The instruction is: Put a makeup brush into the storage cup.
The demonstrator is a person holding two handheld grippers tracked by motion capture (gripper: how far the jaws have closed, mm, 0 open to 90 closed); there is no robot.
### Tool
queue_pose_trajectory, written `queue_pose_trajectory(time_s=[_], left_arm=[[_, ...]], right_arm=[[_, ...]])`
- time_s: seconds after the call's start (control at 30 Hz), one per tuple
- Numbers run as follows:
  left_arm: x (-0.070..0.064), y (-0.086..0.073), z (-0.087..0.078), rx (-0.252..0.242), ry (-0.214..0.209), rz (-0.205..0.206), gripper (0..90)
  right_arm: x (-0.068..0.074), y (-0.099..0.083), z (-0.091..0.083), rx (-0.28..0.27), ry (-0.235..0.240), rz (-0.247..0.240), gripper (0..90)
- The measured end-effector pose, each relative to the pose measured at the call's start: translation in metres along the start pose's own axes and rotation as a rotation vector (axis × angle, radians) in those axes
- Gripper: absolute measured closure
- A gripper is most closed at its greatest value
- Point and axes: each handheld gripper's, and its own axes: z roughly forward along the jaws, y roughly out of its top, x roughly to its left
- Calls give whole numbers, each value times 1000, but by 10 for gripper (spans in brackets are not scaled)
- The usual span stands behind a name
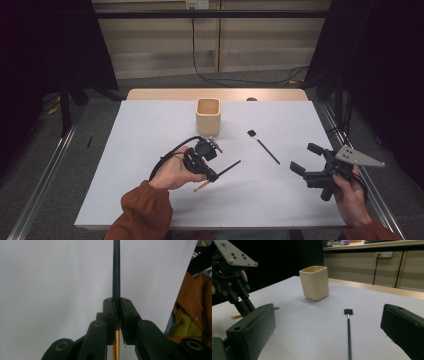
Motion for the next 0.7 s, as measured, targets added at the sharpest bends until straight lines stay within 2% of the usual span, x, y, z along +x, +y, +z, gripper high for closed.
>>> queue_pose_trajectory(time_s=[0.2,0.3,0.53,0.57,0.6,0.7], left_arm=[[-1,1,0,-1,-12,6,836],[-1,1,0,7,-14,18,836],[-2,2,-2,-6,-10,17,836],[-2,3,-3,1,-10,25,836],[-2,3,-4,-16,-9,14,836],[-2,4,-9,-23,-9,28,836]], right_arm=[[2,12,14,29,15,-2,0],[2,17,21,38,52,-9,0],[7,28,41,73,122,-75,0],[8,30,44,84,134,-77,0],[9,31,47,98,142,-84,0],[14,31,54,148,191,-85,0]])
